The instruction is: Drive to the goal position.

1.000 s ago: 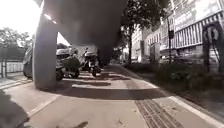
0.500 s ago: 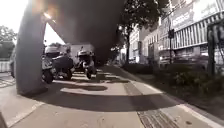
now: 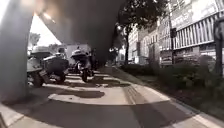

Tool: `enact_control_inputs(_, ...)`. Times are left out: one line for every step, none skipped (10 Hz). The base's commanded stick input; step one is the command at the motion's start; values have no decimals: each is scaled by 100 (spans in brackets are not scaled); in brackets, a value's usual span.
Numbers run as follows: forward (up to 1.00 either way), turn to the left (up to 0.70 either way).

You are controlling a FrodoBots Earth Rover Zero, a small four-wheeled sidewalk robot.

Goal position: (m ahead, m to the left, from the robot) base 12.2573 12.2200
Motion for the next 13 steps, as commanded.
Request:
enact_control_inputs(70,0)
enact_control_inputs(70,0)
enact_control_inputs(70,0)
enact_control_inputs(70,0)
enact_control_inputs(70,1)
enact_control_inputs(70,1)
enact_control_inputs(70,1)
enact_control_inputs(70,2)
enact_control_inputs(70,4)
enact_control_inputs(70,6)
enact_control_inputs(70,14)
enact_control_inputs(70,1)
enact_control_inputs(70,0)
